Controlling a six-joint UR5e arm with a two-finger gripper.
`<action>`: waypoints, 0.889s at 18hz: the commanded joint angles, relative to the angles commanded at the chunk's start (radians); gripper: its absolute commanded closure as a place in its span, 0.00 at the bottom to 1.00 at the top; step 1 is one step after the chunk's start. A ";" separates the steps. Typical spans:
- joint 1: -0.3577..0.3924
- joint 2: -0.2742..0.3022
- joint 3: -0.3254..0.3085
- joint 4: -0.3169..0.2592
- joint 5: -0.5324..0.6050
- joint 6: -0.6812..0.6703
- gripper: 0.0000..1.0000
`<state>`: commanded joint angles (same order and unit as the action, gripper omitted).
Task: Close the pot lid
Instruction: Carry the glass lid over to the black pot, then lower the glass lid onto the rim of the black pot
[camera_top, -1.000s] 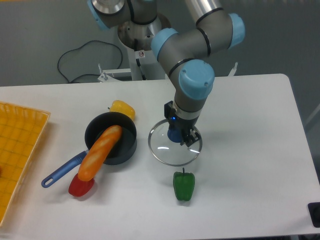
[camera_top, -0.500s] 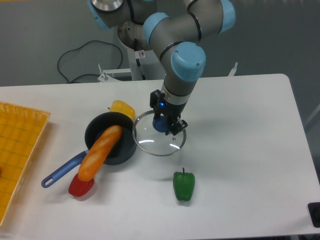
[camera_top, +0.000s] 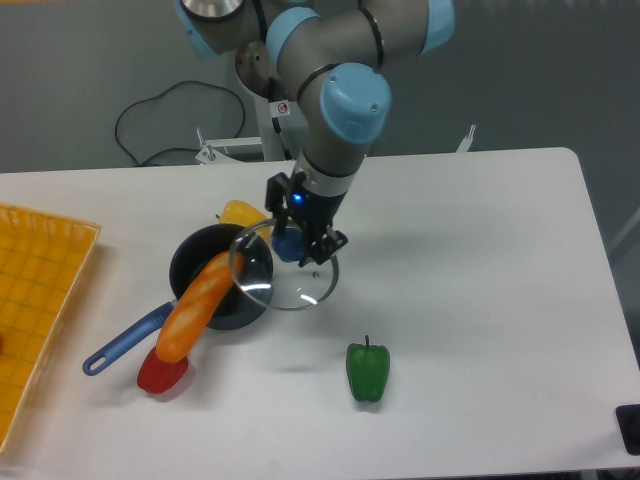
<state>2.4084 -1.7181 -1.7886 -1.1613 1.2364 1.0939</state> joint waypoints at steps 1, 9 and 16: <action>-0.011 0.003 -0.009 0.002 0.002 -0.006 0.52; -0.051 0.029 -0.074 0.049 0.009 -0.040 0.52; -0.072 0.041 -0.098 0.048 0.009 -0.058 0.52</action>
<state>2.3363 -1.6767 -1.8868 -1.1137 1.2456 1.0355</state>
